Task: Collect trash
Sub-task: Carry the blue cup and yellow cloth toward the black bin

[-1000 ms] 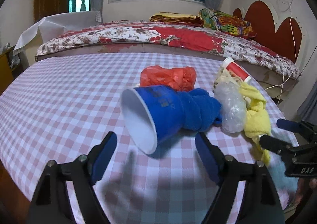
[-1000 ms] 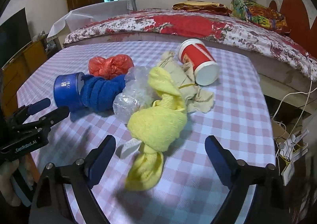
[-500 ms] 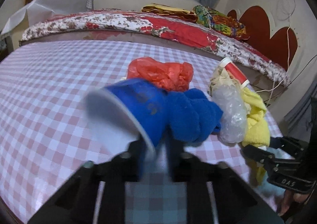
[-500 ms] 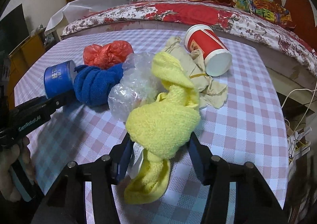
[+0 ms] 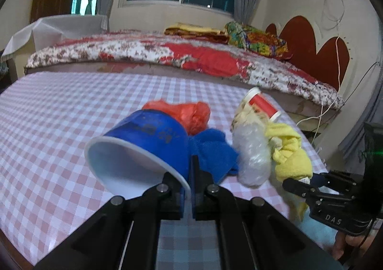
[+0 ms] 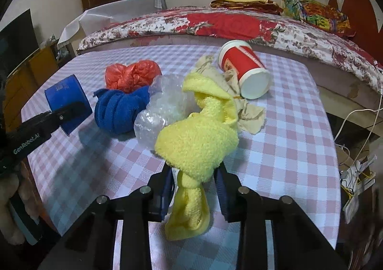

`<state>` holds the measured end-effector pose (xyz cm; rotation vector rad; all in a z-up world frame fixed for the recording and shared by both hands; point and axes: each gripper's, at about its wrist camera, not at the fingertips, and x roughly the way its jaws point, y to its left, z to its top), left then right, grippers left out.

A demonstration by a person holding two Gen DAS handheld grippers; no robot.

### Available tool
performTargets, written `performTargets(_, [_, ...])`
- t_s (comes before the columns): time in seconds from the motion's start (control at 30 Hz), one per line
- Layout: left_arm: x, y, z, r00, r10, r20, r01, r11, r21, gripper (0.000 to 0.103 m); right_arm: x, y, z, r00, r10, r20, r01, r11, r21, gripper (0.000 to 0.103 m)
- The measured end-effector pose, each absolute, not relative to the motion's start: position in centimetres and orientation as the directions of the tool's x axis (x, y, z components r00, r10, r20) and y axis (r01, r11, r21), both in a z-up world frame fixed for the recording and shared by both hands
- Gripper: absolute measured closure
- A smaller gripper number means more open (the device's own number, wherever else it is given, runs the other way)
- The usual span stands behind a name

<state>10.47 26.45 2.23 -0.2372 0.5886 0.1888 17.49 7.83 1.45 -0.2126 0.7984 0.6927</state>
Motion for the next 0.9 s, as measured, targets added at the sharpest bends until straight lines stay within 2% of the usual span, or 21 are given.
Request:
performTargets(0.47, [12.1,19.1,4.0,0.843,-0.023,-0.538,-0.051,0.991,-0.123,0.099,16.5,2.3,3.9,0.575,0.480,-0.663,-0.594,0.802,0.065,0.068])
performTargets(0.9, [13.1,10.1,2.9,0.795,-0.191,-0.575,0.177,0.981,-0.080,0.099,16.1,-7.5,4.1,0.661,0.358,-0.659,-0.450,0.892,0.034,0.068])
